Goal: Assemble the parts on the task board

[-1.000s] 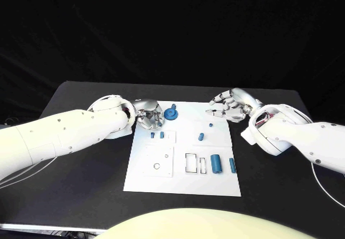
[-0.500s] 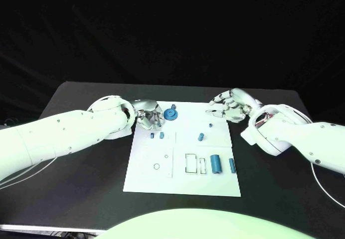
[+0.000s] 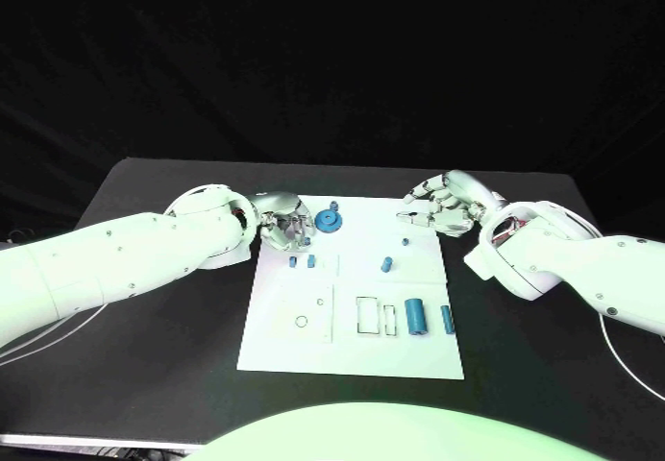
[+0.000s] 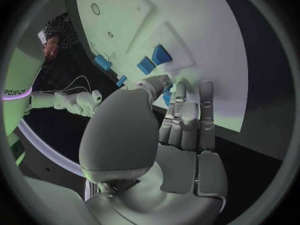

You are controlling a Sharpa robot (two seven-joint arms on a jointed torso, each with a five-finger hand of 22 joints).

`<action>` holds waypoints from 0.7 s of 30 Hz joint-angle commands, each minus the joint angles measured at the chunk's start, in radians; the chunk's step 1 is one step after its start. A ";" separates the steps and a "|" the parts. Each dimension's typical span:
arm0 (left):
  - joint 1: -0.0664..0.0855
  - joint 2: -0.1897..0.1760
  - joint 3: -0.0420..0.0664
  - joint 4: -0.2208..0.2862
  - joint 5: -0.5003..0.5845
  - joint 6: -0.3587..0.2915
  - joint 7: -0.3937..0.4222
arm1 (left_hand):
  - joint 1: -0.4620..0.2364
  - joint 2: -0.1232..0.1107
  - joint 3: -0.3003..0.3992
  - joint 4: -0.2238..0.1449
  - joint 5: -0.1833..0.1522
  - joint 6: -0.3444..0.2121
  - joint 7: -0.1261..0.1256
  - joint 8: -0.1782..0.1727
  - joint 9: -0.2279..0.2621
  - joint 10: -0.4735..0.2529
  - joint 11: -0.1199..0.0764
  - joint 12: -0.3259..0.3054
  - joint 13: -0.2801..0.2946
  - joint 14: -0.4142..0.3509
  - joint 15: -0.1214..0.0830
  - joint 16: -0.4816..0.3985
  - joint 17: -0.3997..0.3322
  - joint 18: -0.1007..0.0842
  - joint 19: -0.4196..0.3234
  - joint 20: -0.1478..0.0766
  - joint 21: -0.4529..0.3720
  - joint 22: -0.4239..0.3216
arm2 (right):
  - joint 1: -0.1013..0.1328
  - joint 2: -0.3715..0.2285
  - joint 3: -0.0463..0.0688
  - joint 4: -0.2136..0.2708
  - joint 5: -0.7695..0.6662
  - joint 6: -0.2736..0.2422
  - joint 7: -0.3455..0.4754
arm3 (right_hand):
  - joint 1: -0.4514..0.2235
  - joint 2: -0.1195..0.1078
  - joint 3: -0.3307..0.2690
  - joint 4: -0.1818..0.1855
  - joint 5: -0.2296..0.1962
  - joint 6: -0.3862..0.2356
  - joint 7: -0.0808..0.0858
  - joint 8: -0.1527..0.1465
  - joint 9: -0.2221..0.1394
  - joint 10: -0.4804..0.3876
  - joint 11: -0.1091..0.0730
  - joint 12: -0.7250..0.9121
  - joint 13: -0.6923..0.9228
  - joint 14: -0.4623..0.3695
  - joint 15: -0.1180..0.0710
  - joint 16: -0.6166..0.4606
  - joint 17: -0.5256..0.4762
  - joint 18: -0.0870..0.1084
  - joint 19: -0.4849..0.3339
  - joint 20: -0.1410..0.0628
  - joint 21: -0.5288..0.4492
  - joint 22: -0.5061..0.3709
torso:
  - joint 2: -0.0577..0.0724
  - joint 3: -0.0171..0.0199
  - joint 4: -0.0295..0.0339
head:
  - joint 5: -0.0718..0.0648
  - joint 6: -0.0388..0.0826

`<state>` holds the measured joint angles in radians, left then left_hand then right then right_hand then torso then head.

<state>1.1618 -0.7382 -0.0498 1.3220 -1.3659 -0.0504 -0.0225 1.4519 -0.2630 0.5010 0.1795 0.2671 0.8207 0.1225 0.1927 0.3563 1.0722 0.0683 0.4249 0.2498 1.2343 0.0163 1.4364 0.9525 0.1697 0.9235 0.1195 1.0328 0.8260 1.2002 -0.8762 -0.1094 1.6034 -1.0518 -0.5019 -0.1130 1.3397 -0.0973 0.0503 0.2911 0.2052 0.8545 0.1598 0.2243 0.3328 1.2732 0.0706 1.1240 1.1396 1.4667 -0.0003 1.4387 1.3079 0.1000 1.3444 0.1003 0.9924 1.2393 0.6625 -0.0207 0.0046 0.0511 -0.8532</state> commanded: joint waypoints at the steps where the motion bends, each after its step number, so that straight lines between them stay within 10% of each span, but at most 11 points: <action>1: 0.000 -0.002 0.001 0.000 0.006 0.009 -0.004 | -0.006 -0.005 -0.001 0.005 0.004 -0.007 0.000 -0.003 -0.001 0.000 0.005 -0.003 0.002 -0.006 0.000 0.003 0.000 0.009 0.000 0.004 -0.006 -0.001 | -0.001 -0.001 0.000 -0.001 -0.003 -0.001 0.005 | -0.004 0.003 0.008 0.001 -0.002 -0.003 -0.003 0.003 -0.002 -0.048 0.000 -0.066 -0.063 0.048 -0.004 -0.009 0.047 0.014 -0.008 -0.001 -0.014 -0.006 | 0.000 -0.0006 0.0005 | -0.002 0.002; 10: 0.000 -0.020 0.002 0.002 0.008 0.008 -0.008 | -0.006 -0.004 -0.004 0.006 0.005 -0.003 0.001 -0.002 0.000 -0.005 0.006 -0.004 0.004 -0.009 0.001 0.002 -0.004 0.009 -0.002 0.004 -0.009 -0.004 | -0.001 -0.001 0.000 -0.003 -0.006 -0.001 0.005 | 0.006 -0.004 0.018 0.000 -0.001 -0.008 -0.004 0.014 -0.005 -0.151 -0.002 -0.263 -0.256 0.047 -0.006 -0.020 0.040 0.018 -0.013 -0.002 -0.047 -0.019 | 0.000 -0.0007 0.0004 | -0.003 0.004; 15: 0.000 -0.043 0.015 0.008 0.068 0.012 0.003 | 0.013 0.006 0.005 -0.002 0.006 0.041 0.017 0.019 0.008 -0.022 0.011 -0.006 0.016 -0.048 0.004 -0.016 -0.065 0.014 -0.019 0.005 -0.030 -0.026 | -0.002 0.000 0.000 -0.014 -0.018 0.007 0.015 | 0.157 -0.033 0.095 -0.017 0.002 -0.002 -0.004 0.027 -0.009 -0.230 -0.004 -0.490 -0.453 0.029 -0.010 -0.073 -0.017 0.032 -0.044 -0.006 -0.144 -0.065 | -0.001 -0.0009 -0.0004 | -0.009 0.009; 21: 0.002 -0.098 0.042 0.035 0.184 0.065 0.022 | 0.033 0.000 0.012 -0.028 0.005 0.031 0.034 0.010 0.001 -0.105 0.044 -0.017 0.029 -0.224 0.032 -0.121 -0.293 0.013 -0.053 0.026 -0.062 -0.038 | -0.002 0.003 0.000 -0.039 -0.073 0.055 0.046 | 0.258 -0.119 0.277 -0.013 0.000 0.034 0.023 0.022 -0.025 -0.268 0.036 -0.784 -0.733 0.023 0.017 -0.108 -0.057 0.031 -0.047 0.011 -0.160 -0.058 | -0.001 0.0006 0.0002 | -0.025 0.018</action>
<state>1.1629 -0.8329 -0.0086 1.3495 -1.2772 -0.0310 -0.0228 1.4763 -0.2625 0.5130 0.1554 0.2671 0.8508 0.1513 0.2045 0.3584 0.9734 0.1094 0.4063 0.2779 1.0258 0.0458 1.3259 0.6813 0.1698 0.8771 0.1479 0.9738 0.7895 1.1991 -0.8743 -0.1095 1.5682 -1.0707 -0.4885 -0.1018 1.5924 -0.2052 0.3041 0.2792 0.2052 0.8493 0.1521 0.2443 0.3096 1.0055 0.0971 0.3717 0.4400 1.4664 0.0112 1.3325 1.2528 0.1160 1.2950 0.1033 0.8264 1.1767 0.6616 -0.0212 0.0047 0.0342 -0.8380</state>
